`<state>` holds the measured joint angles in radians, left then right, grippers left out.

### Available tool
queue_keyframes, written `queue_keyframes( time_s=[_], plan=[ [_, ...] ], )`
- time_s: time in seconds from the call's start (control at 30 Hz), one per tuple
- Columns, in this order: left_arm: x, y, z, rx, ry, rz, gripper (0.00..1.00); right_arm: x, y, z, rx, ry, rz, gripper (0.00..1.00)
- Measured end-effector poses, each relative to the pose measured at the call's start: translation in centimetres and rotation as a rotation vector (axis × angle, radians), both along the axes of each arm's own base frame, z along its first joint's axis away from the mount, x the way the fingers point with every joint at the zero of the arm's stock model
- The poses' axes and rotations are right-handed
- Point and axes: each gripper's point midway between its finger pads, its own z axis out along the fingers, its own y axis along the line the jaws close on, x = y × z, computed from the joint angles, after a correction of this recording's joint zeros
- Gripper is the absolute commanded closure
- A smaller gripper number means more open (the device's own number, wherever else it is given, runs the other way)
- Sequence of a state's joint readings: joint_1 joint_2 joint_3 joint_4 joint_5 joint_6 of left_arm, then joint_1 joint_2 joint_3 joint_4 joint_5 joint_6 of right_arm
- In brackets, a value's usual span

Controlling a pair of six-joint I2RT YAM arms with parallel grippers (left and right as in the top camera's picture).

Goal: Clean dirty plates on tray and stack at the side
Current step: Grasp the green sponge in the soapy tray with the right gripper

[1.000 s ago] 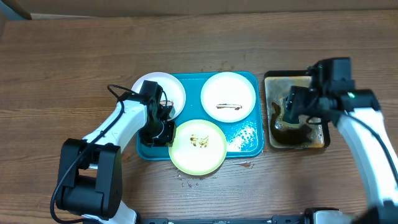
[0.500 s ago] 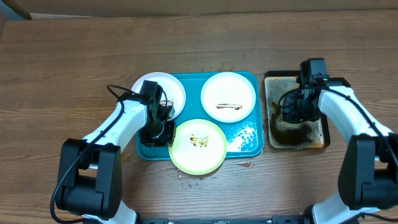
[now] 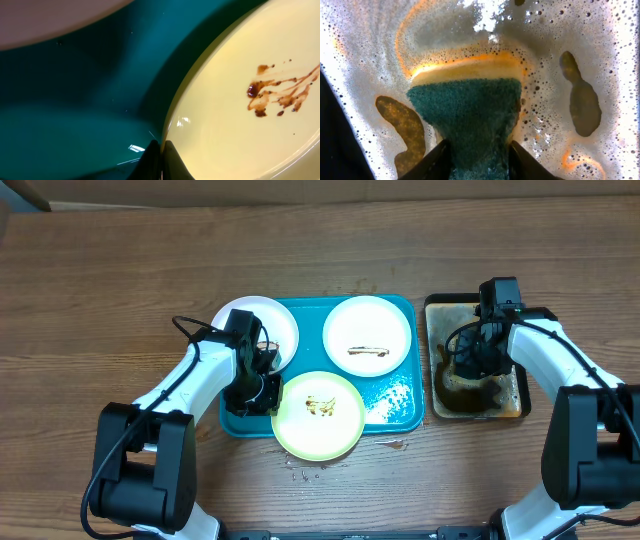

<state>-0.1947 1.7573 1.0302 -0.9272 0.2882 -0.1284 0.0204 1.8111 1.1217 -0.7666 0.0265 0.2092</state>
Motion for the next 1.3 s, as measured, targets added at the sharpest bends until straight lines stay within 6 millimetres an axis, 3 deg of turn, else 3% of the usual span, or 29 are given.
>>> queue_keyframes(
  time_s=[0.3, 0.77, 0.9, 1.13, 1.3],
  plan=[
    [0.0, 0.0, 0.0, 0.0, 0.0, 0.0, 0.96, -0.4, 0.0, -0.6, 0.002, 0.006, -0.013, 0.95],
    [0.0, 0.0, 0.0, 0.0, 0.0, 0.0, 0.96, -1.4, 0.8, -0.8, 0.05, 0.034, -0.022, 0.96],
    [0.0, 0.0, 0.0, 0.0, 0.0, 0.0, 0.96, -1.8, 1.2, 0.6, 0.074, 0.076, -0.02, 0.96],
    [0.0, 0.0, 0.0, 0.0, 0.0, 0.0, 0.96, -0.1, 1.4, 4.9, 0.087, -0.021, -0.013, 0.96],
    [0.0, 0.0, 0.0, 0.0, 0.0, 0.0, 0.96, -0.1, 1.3, 3.9, 0.083, -0.039, -0.012, 0.96]
  ],
)
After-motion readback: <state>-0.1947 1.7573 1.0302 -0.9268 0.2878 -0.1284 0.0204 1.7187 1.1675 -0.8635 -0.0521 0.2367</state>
